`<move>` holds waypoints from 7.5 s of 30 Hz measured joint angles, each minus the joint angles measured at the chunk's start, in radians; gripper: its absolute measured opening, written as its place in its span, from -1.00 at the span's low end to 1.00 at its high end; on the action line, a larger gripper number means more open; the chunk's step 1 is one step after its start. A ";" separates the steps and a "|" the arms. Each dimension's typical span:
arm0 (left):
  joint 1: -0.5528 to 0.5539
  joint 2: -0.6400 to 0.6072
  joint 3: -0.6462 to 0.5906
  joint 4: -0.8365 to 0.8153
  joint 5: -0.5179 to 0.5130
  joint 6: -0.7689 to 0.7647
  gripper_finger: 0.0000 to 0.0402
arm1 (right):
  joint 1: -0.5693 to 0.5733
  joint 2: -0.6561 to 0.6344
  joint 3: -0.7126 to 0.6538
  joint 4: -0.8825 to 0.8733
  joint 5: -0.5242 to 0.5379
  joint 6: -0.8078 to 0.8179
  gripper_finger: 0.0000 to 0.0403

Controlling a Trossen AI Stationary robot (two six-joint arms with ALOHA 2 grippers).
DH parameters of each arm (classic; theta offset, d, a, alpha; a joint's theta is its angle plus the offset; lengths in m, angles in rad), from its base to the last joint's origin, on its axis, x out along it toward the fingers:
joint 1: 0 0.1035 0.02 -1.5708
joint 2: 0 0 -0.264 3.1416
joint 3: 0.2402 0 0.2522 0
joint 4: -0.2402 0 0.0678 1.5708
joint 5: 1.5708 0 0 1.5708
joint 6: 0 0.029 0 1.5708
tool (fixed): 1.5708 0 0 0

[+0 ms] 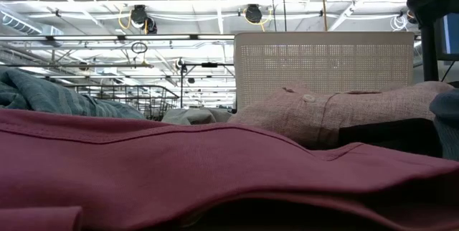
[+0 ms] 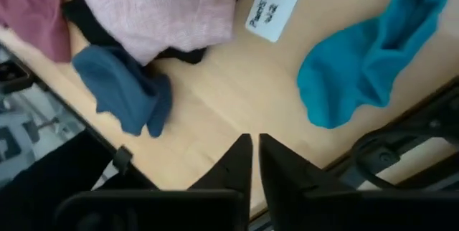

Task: Pick & Place Cloths
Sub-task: Put the light blue sock into the transparent bin

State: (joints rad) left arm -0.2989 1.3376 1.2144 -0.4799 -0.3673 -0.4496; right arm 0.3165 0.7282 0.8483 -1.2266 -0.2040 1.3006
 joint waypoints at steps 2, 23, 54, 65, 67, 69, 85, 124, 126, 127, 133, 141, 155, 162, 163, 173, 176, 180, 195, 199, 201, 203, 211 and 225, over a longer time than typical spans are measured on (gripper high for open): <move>0.000 -0.010 -0.001 -0.017 -0.001 0.003 0.20 | 0.002 0.003 0.006 -0.006 0.013 0.018 -0.97; -0.005 -0.461 -0.440 0.222 0.081 0.011 0.20 | 0.001 0.084 0.008 -0.219 0.103 0.206 -0.99; -0.005 -0.599 -0.525 0.221 0.079 0.054 0.20 | 0.001 0.085 0.007 -0.169 0.186 0.254 -0.96; -0.005 -0.599 -0.525 0.223 0.078 0.050 0.20 | 0.001 0.138 0.007 -0.113 0.228 -0.003 -0.52; -0.005 -0.599 -0.525 0.222 0.078 0.049 0.20 | 0.001 0.157 0.007 -0.108 0.235 -0.060 -0.43; -0.005 -0.599 -0.525 0.222 0.078 0.049 0.20 | 0.001 0.178 0.007 -0.109 0.237 -0.116 -0.36; -0.005 -0.599 -0.525 0.222 0.078 0.045 0.20 | 0.001 0.305 0.007 -0.105 0.212 -0.304 -0.22; -0.005 -0.599 -0.524 0.223 0.078 -0.005 0.20 | 0.111 0.445 -0.309 0.280 0.113 -0.286 -0.23; -0.005 -0.599 -0.524 0.223 0.078 -0.005 0.20 | 0.110 0.444 -0.332 0.289 0.083 -0.262 -0.28; -0.005 -0.599 -0.524 0.223 0.078 -0.005 0.20 | 0.110 0.444 -0.340 0.287 0.072 -0.254 -0.31; -0.005 -0.599 -0.524 0.223 0.078 -0.005 0.20 | 0.111 0.444 -0.335 0.310 0.064 -0.268 -0.55; -0.005 -0.599 -0.524 0.223 0.078 -0.001 0.20 | 0.111 0.441 -0.298 0.333 0.060 -0.292 -0.84; -0.005 -0.599 -0.524 0.223 0.078 -0.001 0.20 | 0.111 0.314 -0.284 0.434 0.070 -0.286 -0.97; -0.005 -0.598 -0.524 0.296 0.087 -0.009 0.20 | 0.111 0.201 -0.284 0.492 0.069 -0.246 -0.99; -0.005 -0.598 -0.524 0.310 0.089 -0.010 0.20 | 0.111 0.181 -0.284 0.506 0.068 -0.242 -0.99; -0.005 -0.590 -0.524 0.426 0.105 -0.011 0.20 | 0.111 -0.027 -0.283 0.874 -0.030 -0.231 -1.00; -0.005 -0.573 -0.524 0.468 0.104 -0.005 0.20 | 0.111 -0.051 -0.282 1.062 0.009 -0.261 -1.00; -0.005 -0.531 -0.524 0.527 0.088 -0.004 0.20 | 0.111 -0.045 -0.282 1.311 0.066 -0.346 -1.00; -0.005 -0.351 -0.524 0.881 0.087 -0.016 0.20 | 0.103 0.141 -0.282 1.964 0.152 -0.957 -1.00; -0.005 -0.320 -0.524 0.946 0.087 -0.065 0.20 | 0.087 0.180 -0.282 1.964 0.187 -1.168 -1.00; -0.005 -0.304 -0.524 0.964 0.087 -0.100 0.20 | 0.074 0.200 -0.282 1.964 0.189 -1.269 -1.00; -0.005 -0.286 -0.524 0.981 0.086 -0.141 0.20 | 0.063 0.219 -0.277 1.954 0.208 -1.347 -1.00; -0.004 -0.201 -0.523 1.087 0.078 -0.188 0.20 | 0.023 0.322 -0.118 1.707 0.230 -1.559 -1.00; -0.003 -0.176 -0.383 0.915 0.042 0.005 0.20 | -0.013 0.552 0.200 1.260 0.226 -1.729 -0.99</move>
State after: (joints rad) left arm -0.3023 1.1618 0.8313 0.4352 -0.3256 -0.4442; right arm 0.3036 1.2803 1.0482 0.0339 0.0223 -0.4284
